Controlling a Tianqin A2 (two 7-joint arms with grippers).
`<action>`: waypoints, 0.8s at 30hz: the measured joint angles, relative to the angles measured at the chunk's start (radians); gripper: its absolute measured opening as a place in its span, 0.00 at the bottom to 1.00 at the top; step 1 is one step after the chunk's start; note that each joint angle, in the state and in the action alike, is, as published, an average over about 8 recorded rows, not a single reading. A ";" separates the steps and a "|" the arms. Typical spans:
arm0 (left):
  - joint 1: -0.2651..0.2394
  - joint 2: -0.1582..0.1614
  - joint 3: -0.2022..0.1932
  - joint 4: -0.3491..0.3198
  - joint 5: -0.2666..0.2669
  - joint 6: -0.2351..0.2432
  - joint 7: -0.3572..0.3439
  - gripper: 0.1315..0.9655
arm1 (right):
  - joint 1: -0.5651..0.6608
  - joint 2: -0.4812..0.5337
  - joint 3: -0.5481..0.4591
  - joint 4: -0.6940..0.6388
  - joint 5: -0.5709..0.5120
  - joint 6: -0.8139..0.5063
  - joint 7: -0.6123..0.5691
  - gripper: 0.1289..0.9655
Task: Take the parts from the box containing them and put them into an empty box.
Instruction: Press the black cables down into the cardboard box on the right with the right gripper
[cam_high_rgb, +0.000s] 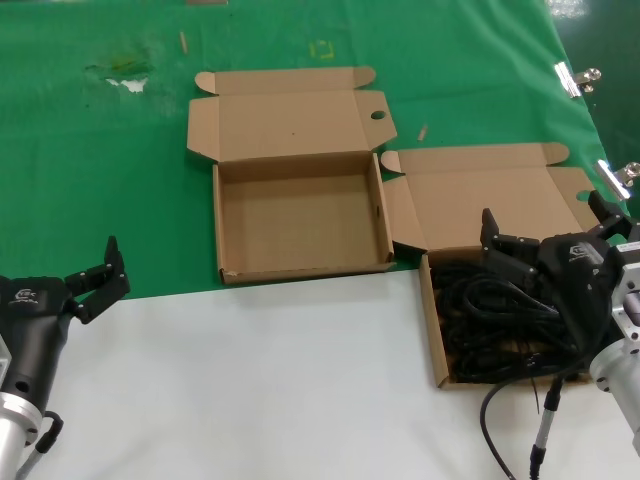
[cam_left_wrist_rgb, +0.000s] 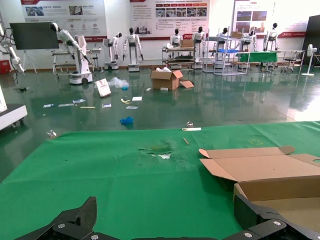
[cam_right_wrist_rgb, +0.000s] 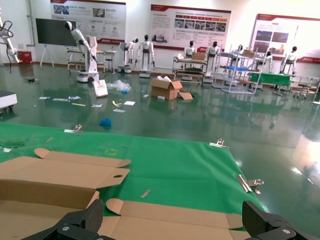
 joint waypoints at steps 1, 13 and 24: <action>0.000 0.000 0.000 0.000 0.000 0.000 0.000 1.00 | 0.000 0.000 0.000 0.000 0.000 0.000 0.000 1.00; 0.000 0.000 0.000 0.000 0.000 0.000 0.000 1.00 | 0.000 0.000 0.000 0.000 0.000 0.000 0.000 1.00; 0.000 0.000 0.000 0.000 0.000 0.000 0.000 1.00 | 0.000 0.000 0.000 0.000 0.000 0.000 0.000 1.00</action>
